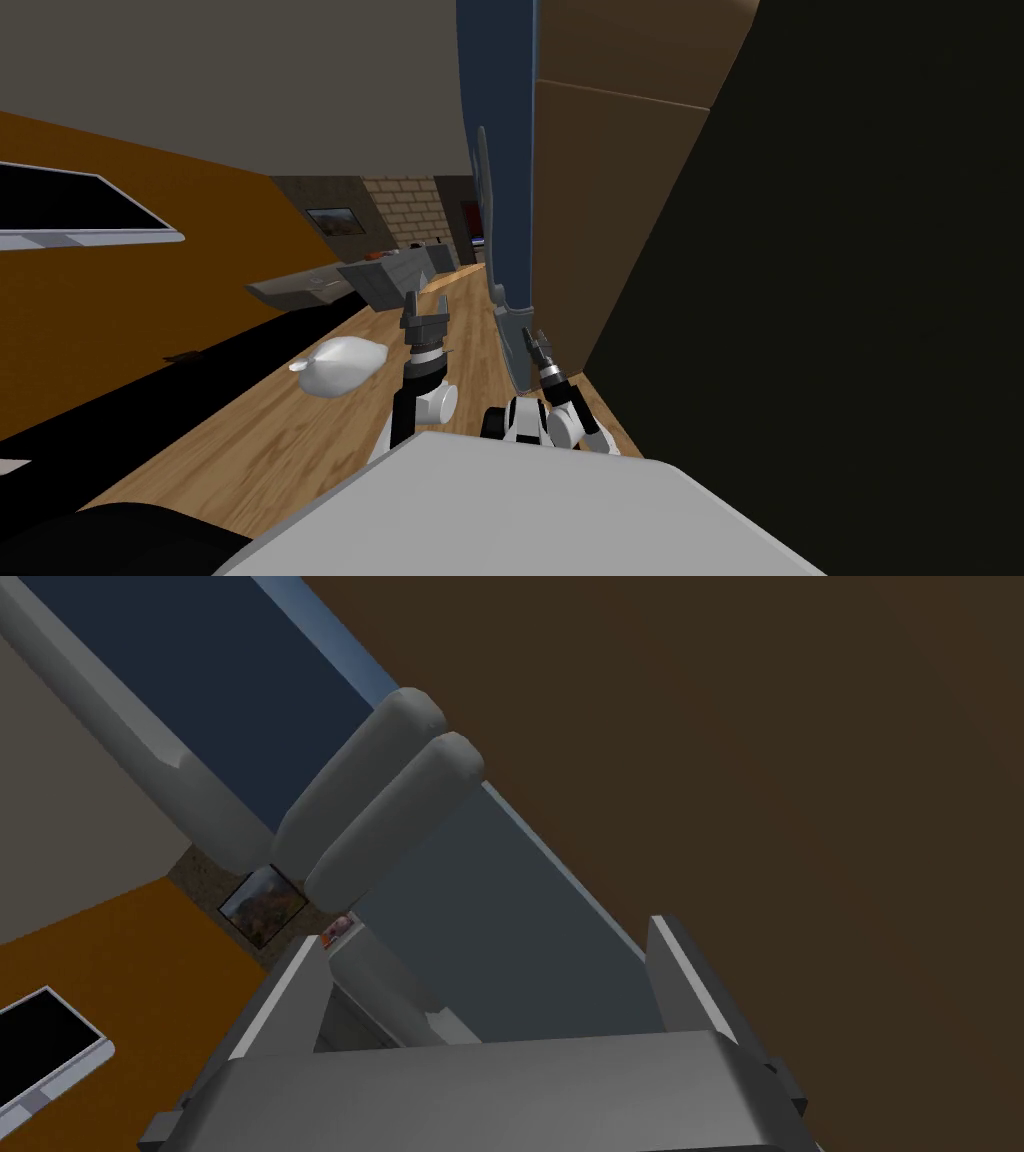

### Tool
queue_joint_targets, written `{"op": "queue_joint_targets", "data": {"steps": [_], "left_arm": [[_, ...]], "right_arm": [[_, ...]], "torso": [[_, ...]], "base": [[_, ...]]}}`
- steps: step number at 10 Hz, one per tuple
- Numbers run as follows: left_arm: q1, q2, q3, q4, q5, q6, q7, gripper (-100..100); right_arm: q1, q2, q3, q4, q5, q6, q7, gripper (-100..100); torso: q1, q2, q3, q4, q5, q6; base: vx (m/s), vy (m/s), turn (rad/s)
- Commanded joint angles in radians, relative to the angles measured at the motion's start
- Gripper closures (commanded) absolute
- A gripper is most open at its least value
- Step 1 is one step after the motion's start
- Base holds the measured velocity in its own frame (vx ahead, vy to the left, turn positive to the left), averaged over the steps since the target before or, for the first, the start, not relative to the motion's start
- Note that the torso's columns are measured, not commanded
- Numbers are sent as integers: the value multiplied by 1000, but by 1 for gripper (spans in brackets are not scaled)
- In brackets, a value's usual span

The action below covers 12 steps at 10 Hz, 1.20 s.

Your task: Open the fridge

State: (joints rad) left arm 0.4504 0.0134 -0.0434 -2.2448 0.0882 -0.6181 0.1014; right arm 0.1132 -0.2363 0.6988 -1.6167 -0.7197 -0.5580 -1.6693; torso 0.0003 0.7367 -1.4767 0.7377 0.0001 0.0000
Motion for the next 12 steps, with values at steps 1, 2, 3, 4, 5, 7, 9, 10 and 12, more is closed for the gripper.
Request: {"op": "queue_joint_targets", "data": {"steps": [1,2,3,4,5,7,9,10,12], "left_arm": [[0,0,0,0,0,0,0,0],[0,0,0,0,0,0,0,0],[0,0,0,0,0,0,0,0],[0,0,0,0,0,0,0,0],[0,0,0,0,0,0,0,0],[0,0,0,0,0,0,0,0],[0,0,0,0,0,0,0,0],[0,0,0,0,0,0,0,0],[0,0,0,0,0,0,0,0]], "right_arm": [[-20,7,36,42,-39,-6,-81,-100],[-20,7,36,42,-39,-6,-107,-100],[-35,16,57,72,-64,-10,-137,-100],[-35,16,57,72,-64,-10,-161,-100],[-50,27,78,100,-87,-15,-194,-100],[-63,39,97,126,-109,-19,-246,-100],[-76,53,114,151,-130,-23,-297,-100],[-76,53,114,151,-130,-23,-305,-100],[-98,88,144,194,-165,-31,-371,-100]], "torso": [[0,1,0,0,0,0],[-1,1,1,0,0,0],[-1,2,1,0,0,0],[0,1,1,0,0,0],[0,1,1,0,0,-1],[2,-9,-4,-4,0,-2],[4,-19,-9,-7,0,-4],[5,-24,-12,-9,0,-5],[7,-29,-15,-10,0,-5]], "base": [[64,-4,-19],[54,-6,-4],[61,-1,-15],[47,-1,-11],[36,-13,-39],[31,-5,-6],[33,1,-16],[18,-2,2],[36,-6,-11]]}}
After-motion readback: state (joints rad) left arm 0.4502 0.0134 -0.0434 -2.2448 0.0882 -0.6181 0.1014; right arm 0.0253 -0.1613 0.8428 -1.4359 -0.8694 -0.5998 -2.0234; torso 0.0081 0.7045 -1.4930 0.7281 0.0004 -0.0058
